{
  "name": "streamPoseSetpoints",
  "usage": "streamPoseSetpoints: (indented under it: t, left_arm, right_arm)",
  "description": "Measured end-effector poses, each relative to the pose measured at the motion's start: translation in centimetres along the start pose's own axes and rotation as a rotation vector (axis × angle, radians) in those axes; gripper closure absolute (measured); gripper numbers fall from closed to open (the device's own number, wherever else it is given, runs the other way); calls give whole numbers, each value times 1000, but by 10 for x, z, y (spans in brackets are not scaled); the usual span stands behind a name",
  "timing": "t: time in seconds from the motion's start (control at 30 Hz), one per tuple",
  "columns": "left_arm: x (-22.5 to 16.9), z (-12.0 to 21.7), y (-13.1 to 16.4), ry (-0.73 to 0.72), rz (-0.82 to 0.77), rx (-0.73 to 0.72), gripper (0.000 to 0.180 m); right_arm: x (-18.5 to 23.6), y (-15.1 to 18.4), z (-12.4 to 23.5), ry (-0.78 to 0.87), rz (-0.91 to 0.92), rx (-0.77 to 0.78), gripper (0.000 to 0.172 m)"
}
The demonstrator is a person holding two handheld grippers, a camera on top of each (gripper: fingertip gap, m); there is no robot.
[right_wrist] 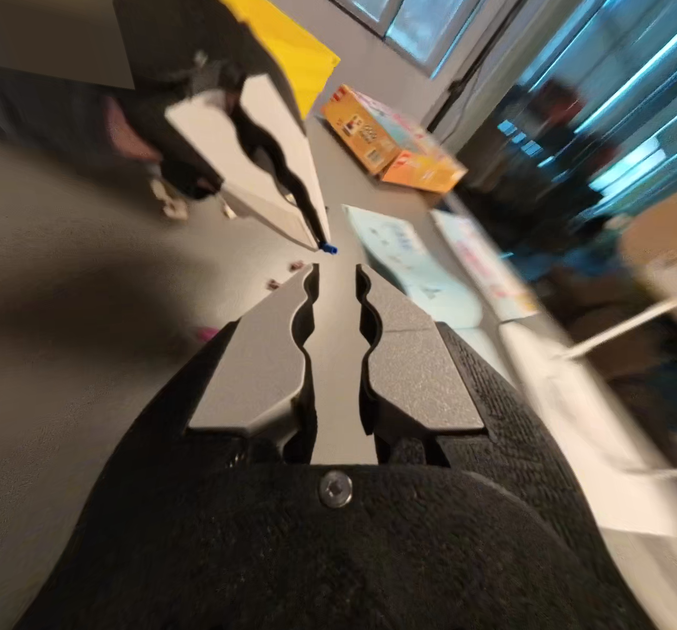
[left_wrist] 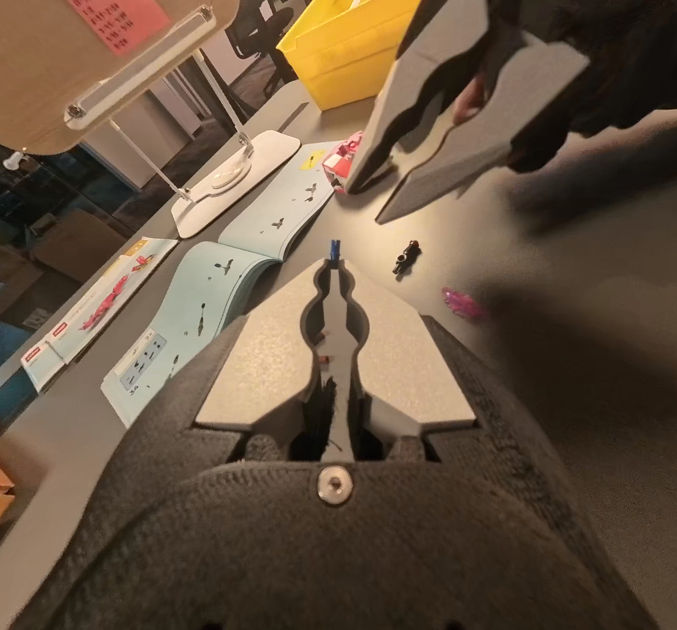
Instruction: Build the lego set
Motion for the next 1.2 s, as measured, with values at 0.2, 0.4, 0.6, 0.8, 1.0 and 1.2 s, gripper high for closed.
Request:
streamPoseSetpoints:
  t: [0.2,0.4,0.6,0.8,1.0,1.2]
  left_arm:
    - [-5,-6,4,79,57,53,177]
    - [-12,-10,7,185,96,83,177]
    - [-10,-6,4,229,146,27,178]
    - [-6,10,-12,219,138,-148,178]
    - [-4,21,-22,134,125,-300,168]
    - [-6,28,-27,23,14,-347,147]
  right_arm:
    - [23,7,-18,237,572,159,151]
    - [30,16,-28,252,744,242,154]
    - [25,14,-27,223,566,237,169]
    - [19,-3,-20,79,142,89,170]
    - [10,-12,-14,-36,-160,-47,170]
    - [0,-17,-11,-271,-619,-233,169]
Point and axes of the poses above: each gripper's, where its closed fingertips meet, z back along the fingers, y out of its underside, x = y × z across the jaws, the point moved 5 cm from there along z, back along the fingers, and after that the axes turned 10 degrees about x, right-handed, at the moved point
